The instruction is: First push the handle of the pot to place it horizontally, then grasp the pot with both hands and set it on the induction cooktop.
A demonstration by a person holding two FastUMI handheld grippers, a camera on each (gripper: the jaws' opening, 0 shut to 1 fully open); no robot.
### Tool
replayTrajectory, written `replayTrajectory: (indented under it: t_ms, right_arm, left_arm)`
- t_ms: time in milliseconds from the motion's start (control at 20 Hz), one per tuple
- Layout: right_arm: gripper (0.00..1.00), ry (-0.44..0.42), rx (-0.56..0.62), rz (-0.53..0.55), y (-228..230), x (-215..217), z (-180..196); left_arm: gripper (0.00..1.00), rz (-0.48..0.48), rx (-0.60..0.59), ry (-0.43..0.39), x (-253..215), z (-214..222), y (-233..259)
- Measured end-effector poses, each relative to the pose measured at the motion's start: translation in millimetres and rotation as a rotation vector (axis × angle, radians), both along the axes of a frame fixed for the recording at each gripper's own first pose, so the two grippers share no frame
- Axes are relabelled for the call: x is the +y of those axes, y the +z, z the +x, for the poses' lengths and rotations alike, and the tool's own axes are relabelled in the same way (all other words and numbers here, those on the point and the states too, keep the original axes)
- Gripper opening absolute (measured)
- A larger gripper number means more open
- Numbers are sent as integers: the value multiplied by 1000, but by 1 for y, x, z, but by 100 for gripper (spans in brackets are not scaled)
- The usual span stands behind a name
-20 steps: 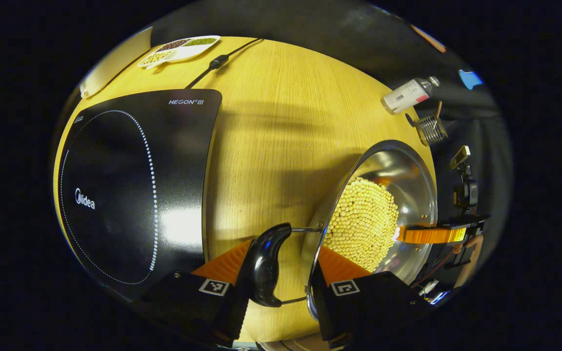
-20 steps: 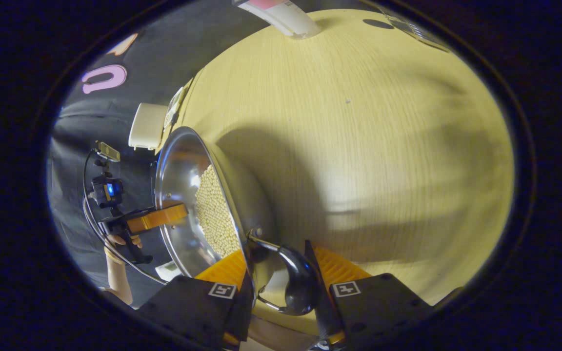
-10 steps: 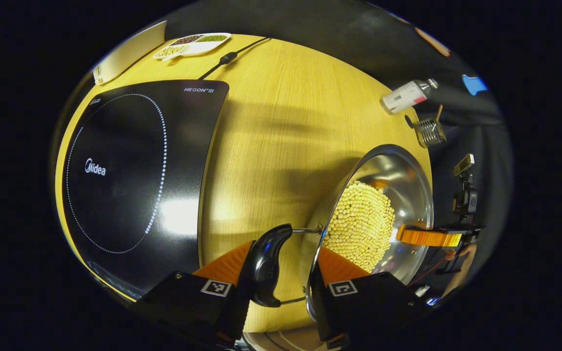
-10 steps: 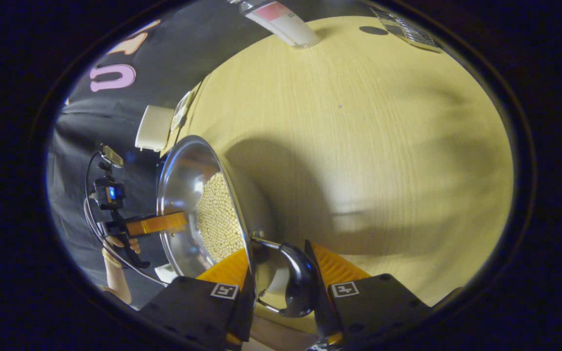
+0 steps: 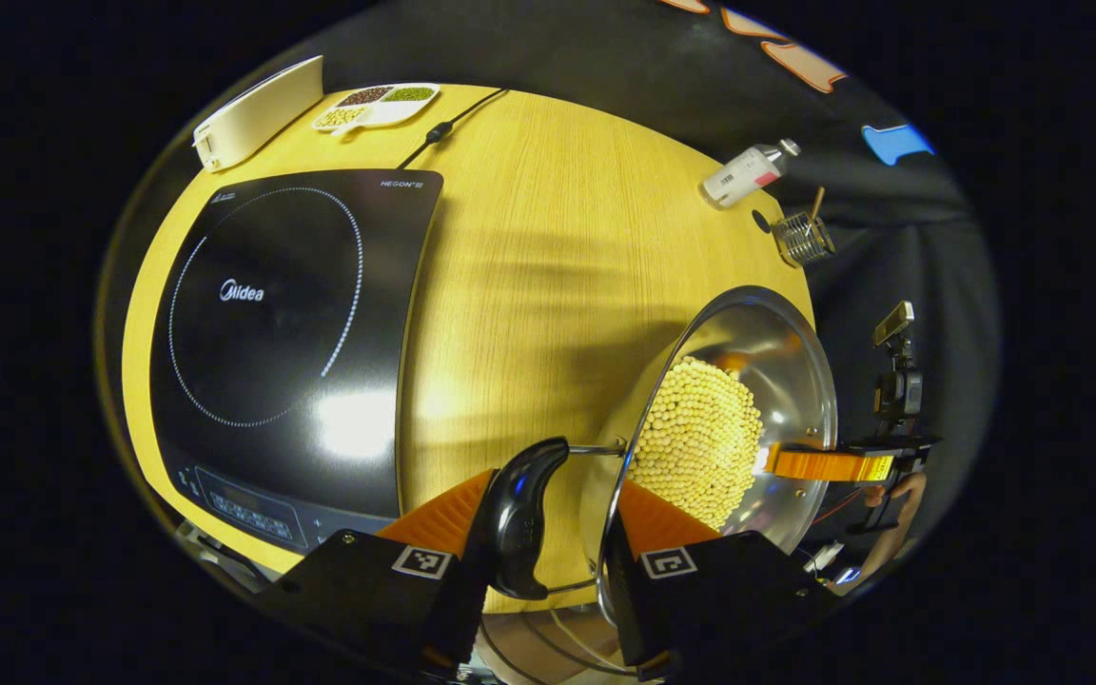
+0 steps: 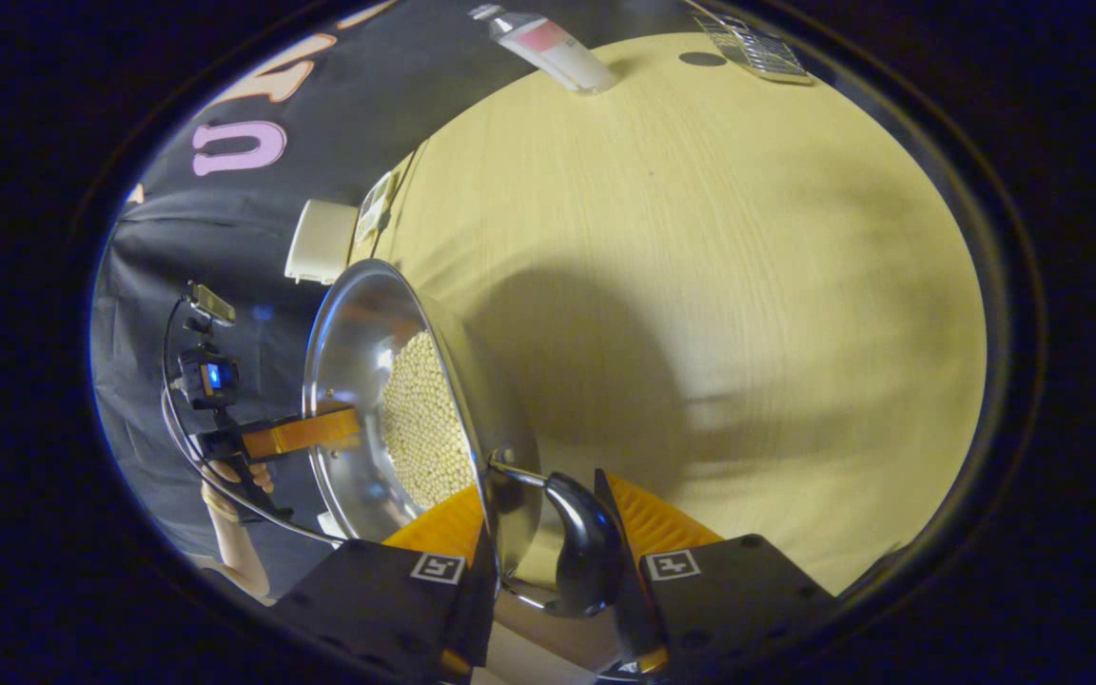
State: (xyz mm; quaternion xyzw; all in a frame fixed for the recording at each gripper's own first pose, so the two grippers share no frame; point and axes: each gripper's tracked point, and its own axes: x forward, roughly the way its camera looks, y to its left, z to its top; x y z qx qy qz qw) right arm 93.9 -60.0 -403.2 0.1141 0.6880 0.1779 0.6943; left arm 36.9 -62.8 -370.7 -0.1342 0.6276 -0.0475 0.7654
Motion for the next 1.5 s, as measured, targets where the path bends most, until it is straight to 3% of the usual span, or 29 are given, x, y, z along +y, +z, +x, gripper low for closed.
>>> replayTrajectory:
  t_ms: [150, 200, 300, 400, 450, 600, 1100, 1500]
  right_arm:
    - [54, -2, -3, 10, 8, 6, -18]
    - [48, -3, -2, 12, 9, 9, -24]
    - [54, 3, -2, 16, 14, 17, -35]
    - [54, 11, -9, 18, 17, 27, -45]
    - [48, 13, -10, 20, 17, 35, -49]
    - [54, 9, -21, 28, 19, 60, -61]
    - [53, -37, -69, -12, 18, 186, -76]
    - [48, -44, -156, -45, -6, 292, -47]
  left_arm:
    - [60, 12, -2, -1, 7, -16, 12]
    - [58, 15, -1, 1, 10, -23, 15]
    - [60, 20, -2, 5, 18, -33, 22]
    - [60, 25, -4, 3, 29, -42, 29]
    - [60, 27, -4, 2, 35, -45, 33]
    - [58, 37, -17, -6, 61, -48, 44]
    - [59, 16, -73, -80, 185, -29, 61]
    - [58, 32, -136, -132, 288, 17, 57]
